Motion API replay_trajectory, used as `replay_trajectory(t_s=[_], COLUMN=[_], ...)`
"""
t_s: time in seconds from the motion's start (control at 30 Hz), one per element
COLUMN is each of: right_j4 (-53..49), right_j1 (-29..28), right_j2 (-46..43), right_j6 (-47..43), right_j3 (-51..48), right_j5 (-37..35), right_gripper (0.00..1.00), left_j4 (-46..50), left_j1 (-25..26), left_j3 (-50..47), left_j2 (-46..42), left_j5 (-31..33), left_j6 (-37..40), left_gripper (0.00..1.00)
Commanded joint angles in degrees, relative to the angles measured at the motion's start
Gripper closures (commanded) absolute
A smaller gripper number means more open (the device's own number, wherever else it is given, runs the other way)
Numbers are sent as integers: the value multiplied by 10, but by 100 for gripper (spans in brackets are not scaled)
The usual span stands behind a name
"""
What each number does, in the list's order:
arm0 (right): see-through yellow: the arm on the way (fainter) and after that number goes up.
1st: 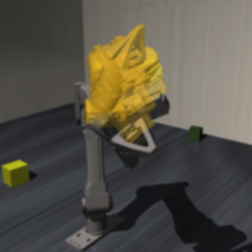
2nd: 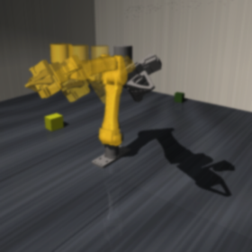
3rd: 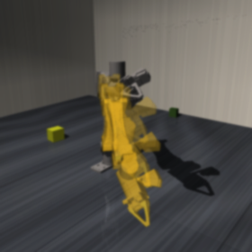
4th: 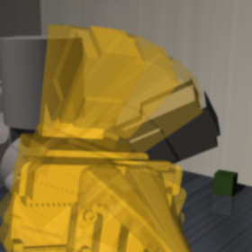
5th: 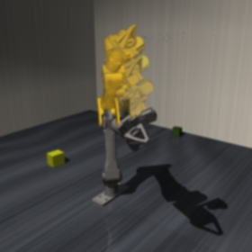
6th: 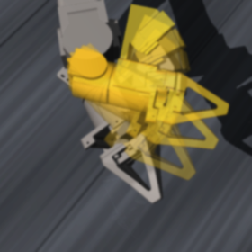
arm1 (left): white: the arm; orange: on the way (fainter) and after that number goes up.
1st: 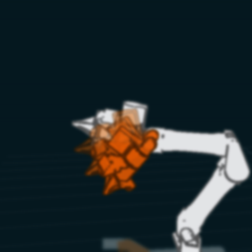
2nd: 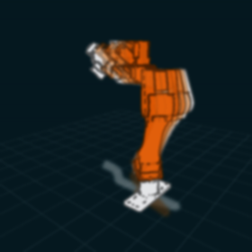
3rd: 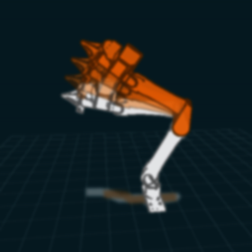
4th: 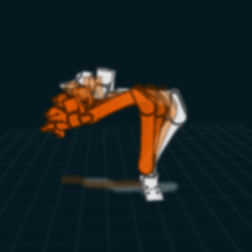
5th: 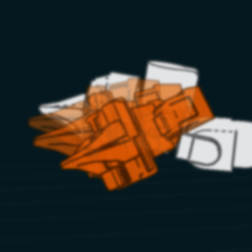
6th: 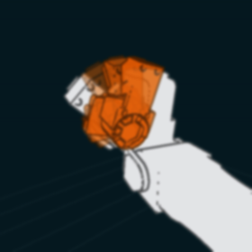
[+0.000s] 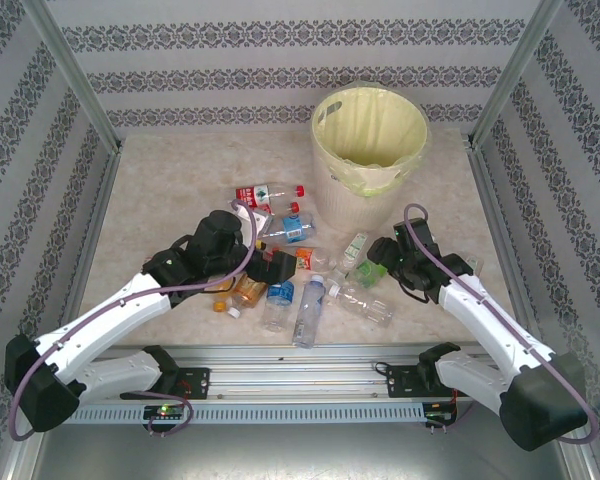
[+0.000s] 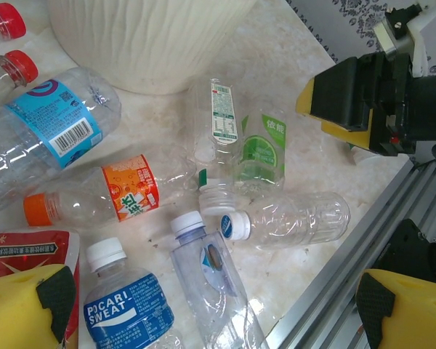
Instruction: Put the plastic bottles in the bin
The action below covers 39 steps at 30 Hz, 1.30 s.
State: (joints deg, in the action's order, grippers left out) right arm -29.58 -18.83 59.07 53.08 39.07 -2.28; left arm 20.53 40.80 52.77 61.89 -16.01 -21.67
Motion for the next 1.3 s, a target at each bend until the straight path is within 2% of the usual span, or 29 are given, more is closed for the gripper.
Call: replay_trajectory(t_s=[0.0,0.17,0.27,0.5,0.87,1.03,1.27], right_j4=[46,71,69,89,147,158,187], right_j1=[11,43,52,66,58,58,51], right_j2=[13,44,44,20,53,71,132], right_j6=[12,-16,-28,-3,4,4,4], right_j3=[-16,-11,-13,-59,-81,-82,-66], right_j5=[5,53,51,56,71,69,86], right_gripper=[22,24,24,20,15,15,17], left_j4=[-19,-22,-35,-41,-47,-87,-74], left_j1=[9,17,33,70,73,73,73], left_j3=[13,10,8,20,19,3,10], left_j2=[-7,5,8,18,33,46,49], left_j5=[14,55,96,131,42,30,37], left_j6=[2,-18,-29,-56,-6,-19,-7], left_gripper=[0,0,0,0,0,0,0])
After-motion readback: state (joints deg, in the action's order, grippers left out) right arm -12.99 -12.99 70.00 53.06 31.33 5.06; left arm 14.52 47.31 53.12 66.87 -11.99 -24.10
